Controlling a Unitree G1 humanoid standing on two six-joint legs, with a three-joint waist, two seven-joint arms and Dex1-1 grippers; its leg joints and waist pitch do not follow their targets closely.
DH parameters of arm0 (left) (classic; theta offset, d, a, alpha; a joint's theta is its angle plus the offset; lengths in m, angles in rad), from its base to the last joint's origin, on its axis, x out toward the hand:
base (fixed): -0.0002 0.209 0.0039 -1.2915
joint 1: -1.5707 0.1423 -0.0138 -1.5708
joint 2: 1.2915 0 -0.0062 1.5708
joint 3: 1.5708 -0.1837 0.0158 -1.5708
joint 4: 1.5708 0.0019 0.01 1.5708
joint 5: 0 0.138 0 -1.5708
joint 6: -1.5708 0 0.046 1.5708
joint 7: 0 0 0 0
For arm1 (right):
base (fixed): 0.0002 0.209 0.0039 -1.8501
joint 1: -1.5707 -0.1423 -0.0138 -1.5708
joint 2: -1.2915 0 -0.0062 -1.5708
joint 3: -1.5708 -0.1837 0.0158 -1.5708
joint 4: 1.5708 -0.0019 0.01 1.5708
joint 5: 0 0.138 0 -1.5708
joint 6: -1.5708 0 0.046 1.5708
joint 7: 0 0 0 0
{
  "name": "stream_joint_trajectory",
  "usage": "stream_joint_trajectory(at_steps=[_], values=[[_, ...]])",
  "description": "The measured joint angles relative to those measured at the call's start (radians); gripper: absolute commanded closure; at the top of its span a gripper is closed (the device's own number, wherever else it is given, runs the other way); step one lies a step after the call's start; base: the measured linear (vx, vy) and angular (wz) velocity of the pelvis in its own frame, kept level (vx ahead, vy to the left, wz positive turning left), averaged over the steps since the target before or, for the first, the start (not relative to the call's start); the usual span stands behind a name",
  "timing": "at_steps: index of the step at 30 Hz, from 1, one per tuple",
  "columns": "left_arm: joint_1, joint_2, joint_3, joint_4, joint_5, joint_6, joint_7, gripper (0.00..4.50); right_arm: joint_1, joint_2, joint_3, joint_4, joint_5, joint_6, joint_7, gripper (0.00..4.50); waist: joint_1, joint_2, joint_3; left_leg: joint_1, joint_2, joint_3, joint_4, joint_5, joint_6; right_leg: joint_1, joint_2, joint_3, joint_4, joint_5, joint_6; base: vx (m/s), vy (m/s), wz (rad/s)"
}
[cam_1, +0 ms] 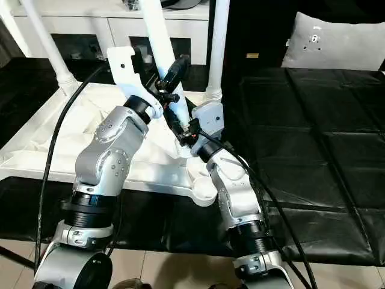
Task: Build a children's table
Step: Pick table leg
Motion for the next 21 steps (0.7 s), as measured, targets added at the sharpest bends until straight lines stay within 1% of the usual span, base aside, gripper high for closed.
stream_joint_trajectory(at_steps=[2, 3, 4, 5, 6, 9, 10, 12, 13, 15, 18, 19, 21], values=[[0.0, 0.001, 0.002, 0.01, 0.0, 0.0, 0.001, 2.66, 0.0, -0.001, 0.0, 0.002, 0.02, 0.016, 0.026, 1.96, -0.001, 0.0, 0.0, 0.0, 0.0, 0.0, 0.0, 0.0, 0.0, 0.001, 0.0, 0.0, 0.0, 0.0, 0.0, 0.0, 0.0, 0.0], [0.0, 0.002, 0.005, 0.017, -0.001, 0.0, 0.001, 2.66, 0.0, -0.001, 0.0, 0.005, 0.029, 0.025, 0.036, 1.83, -0.001, 0.0, 0.0, 0.0, 0.0, 0.0, 0.0, 0.0, 0.0, 0.0, 0.0, 0.0, 0.0, 0.0, 0.0, 0.0, 0.0, 0.0], [-0.001, 0.012, 0.01, 0.031, -0.003, 0.0, 0.0, 2.66, 0.0, -0.009, 0.003, 0.016, 0.03, 0.028, 0.04, 1.83, -0.002, 0.0, 0.0, 0.0, 0.0, 0.0, 0.0, 0.0, 0.001, 0.001, 0.0, 0.0, 0.0, 0.0, 0.0, 0.0, 0.0, 0.0], [-0.002, 0.018, 0.014, 0.041, -0.003, 0.001, -0.001, 2.67, 0.0, -0.014, 0.009, 0.022, 0.029, 0.029, 0.043, 1.57, -0.002, 0.0, 0.0, 0.0, 0.0, 0.0, 0.001, 0.0, 0.001, 0.0, 0.0, 0.0, 0.0, 0.001, 0.0, 0.0, 0.0, 0.0], [-0.003, 0.028, 0.019, 0.058, -0.004, 0.002, -0.005, 2.68, 0.001, -0.021, 0.009, 0.021, 0.033, 0.045, 0.049, 1.53, -0.003, 0.0, 0.0, 0.0, 0.0, 0.0, 0.001, 0.001, 0.001, 0.0, 0.0, 0.0, 0.0, 0.001, 0.0, 0.0, 0.0, 0.0], [-0.023, 0.091, 0.043, 0.093, -0.004, 0.017, -0.017, 2.68, 0.018, -0.041, 0.009, -0.007, 0.056, 0.114, 0.075, 1.47, -0.009, 0.0, 0.0, 0.001, 0.0, 0.0, 0.001, 0.001, 0.001, 0.0, 0.0, 0.0, 0.001, 0.002, 0.0, 0.0, 0.0, 0.0], [-0.025, 0.103, 0.058, 0.093, -0.004, 0.019, -0.018, 2.68, 0.028, -0.052, 0.009, -0.013, 0.064, 0.133, 0.083, 1.25, -0.009, 0.0, 0.0, 0.001, 0.0, 0.0, 0.001, 0.001, 0.001, 0.001, 0.0, 0.0, 0.001, 0.002, 0.0, 0.0, 0.0, 0.0], [-0.025, 0.124, 0.068, 0.093, -0.009, 0.031, -0.038, 2.68, 0.044, -0.081, 0.008, -0.041, 0.08, 0.198, 0.098, 1.08, -0.008, 0.0, 0.0, 0.001, 0.0, 0.0, 0.001, 0.001, 0.001, 0.001, 0.0, 0.0, 0.001, 0.002, 0.0, 0.0, 0.0, 0.0], [-0.026, 0.144, 0.07, 0.094, -0.022, 0.047, -0.062, 2.68, 0.058, -0.111, 0.009, -0.071, 0.104, 0.253, 0.132, 0.96, -0.004, 0.0, 0.0, 0.0, 0.0, 0.0, 0.001, 0.001, 0.001, 0.001, 0.0, 0.0, 0.0, 0.002, 0.0, 0.0, 0.0, 0.0], [-0.026, 0.171, 0.075, 0.094, -0.038, 0.076, -0.103, 2.68, 0.08, -0.15, 0.003, -0.106, 0.152, 0.31, 0.192, 0.69, 0.003, 0.0, 0.0, 0.0, 0.0, 0.0, 0.002, 0.001, 0.002, 0.001, 0.0, 0.0, 0.0, 0.002, 0.0, 0.0, 0.0, 0.0], [-0.026, 0.191, 0.085, 0.094, -0.081, 0.111, -0.156, 2.68, 0.081, -0.19, -0.036, -0.14, 0.229, 0.37, 0.244, 0.64, 0.009, 0.0, 0.0, 0.0, 0.0, 0.0, 0.002, 0.001, 0.002, 0.001, 0.0, 0.0, 0.001, 0.002, -0.001, 0.0, 0.0, 0.0], [-0.026, 0.195, 0.087, 0.093, -0.119, 0.137, -0.189, 2.68, 0.076, -0.211, -0.059, -0.149, 0.267, 0.406, 0.262, 0.64, 0.012, 0.0, 0.0, 0.001, 0.0, 0.0, 0.003, 0.001, 0.002, 0.001, 0.0, 0.0, 0.001, 0.002, -0.001, 0.0, 0.0, 0.0], [-0.026, 0.205, 0.093, 0.092, -0.171, 0.177, -0.235, 2.68, 0.067, -0.249, -0.093, -0.156, 0.304, 0.449, 0.284, 0.63, 0.016, 0.0, 0.0, 0.001, 0.0, 0.0, 0.003, 0.001, 0.002, 0.001, 0.0, 0.0, 0.002, 0.002, -0.001, 0.0, 0.0, 0.0]])
